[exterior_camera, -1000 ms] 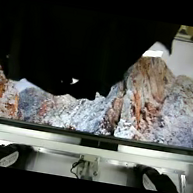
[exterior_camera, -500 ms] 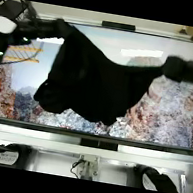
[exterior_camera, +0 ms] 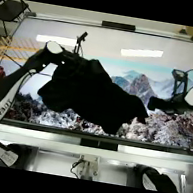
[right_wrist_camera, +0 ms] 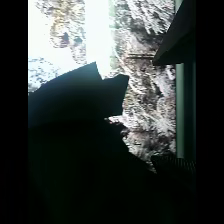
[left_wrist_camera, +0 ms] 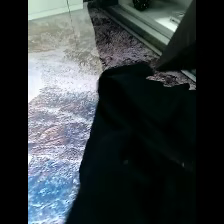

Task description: Fold the shirts.

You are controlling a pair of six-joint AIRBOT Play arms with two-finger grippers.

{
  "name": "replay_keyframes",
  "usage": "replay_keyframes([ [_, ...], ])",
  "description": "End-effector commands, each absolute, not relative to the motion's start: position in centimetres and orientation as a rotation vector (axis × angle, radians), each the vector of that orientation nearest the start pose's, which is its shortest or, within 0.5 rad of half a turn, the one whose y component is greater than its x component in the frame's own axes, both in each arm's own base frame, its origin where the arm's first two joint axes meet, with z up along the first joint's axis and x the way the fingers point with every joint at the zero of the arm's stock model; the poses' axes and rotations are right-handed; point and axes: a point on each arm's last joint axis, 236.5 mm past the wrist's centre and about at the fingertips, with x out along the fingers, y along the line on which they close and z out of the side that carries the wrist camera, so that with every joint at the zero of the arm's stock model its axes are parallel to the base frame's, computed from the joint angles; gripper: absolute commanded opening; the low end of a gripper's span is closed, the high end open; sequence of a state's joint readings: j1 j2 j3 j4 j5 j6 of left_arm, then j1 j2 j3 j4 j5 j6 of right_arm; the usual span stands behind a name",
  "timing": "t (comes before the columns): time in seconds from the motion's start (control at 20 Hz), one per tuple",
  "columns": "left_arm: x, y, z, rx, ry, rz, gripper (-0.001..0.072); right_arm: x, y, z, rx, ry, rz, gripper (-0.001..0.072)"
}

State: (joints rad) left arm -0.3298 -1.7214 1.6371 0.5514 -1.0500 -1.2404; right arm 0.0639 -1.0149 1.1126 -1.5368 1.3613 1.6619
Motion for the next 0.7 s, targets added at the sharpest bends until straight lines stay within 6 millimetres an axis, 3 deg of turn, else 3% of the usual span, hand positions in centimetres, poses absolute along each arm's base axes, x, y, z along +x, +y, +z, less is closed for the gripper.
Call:
replay_keyframes([
  [0.0, 46.6, -26.4, 12.6, -0.485, 1.04, -0.861, 0.0456, 35.9, 3.2, 12.6, 0.071, 1.036, 0.045, 0.0669],
  [0.1, 47.9, -17.7, 13.3, -0.405, 1.054, -0.647, 0.0459, 39.0, 5.8, 17.1, 0.119, 0.898, 0.13, 0.0667],
  [0.15, 47.2, -13.3, 13.0, -0.366, 1.096, -0.531, 0.0473, 40.5, 7.9, 18.5, 0.126, 0.856, 0.192, 0.0667],
  [0.2, 45.9, -9.8, 12.5, -0.332, 1.157, -0.437, 0.0538, 41.9, 10.3, 19.1, 0.12, 0.837, 0.252, 0.0667],
  [0.3, 43.3, -4.0, 11.8, -0.266, 1.235, -0.271, 0.0559, 44.6, 15.9, 18.2, 0.083, 0.844, 0.356, 0.0667],
  [0.35, 42.2, -1.9, 11.2, -0.249, 1.255, -0.199, 0.056, 46.0, 18.8, 16.6, 0.067, 0.86, 0.399, 0.0667],
  [0.4, 40.7, -0.2, 9.9, -0.25, 1.292, -0.13, 0.056, 47.0, 21.4, 14.7, 0.059, 0.886, 0.435, 0.0668],
  [0.5, 37.8, 0.7, 6.2, -0.305, 1.369, -0.068, 0.056, 48.1, 26.0, 9.9, 0.069, 0.979, 0.504, 0.0668],
  [0.55, 36.4, 0.5, 3.7, -0.323, 1.407, -0.058, 0.056, 48.7, 27.6, 7.5, 0.089, 1.025, 0.524, 0.0669],
  [0.65, 34.2, -0.7, -0.7, -0.385, 1.459, -0.057, 0.0559, 50.0, 28.7, 4.3, 0.143, 1.079, 0.53, 0.0669],
])
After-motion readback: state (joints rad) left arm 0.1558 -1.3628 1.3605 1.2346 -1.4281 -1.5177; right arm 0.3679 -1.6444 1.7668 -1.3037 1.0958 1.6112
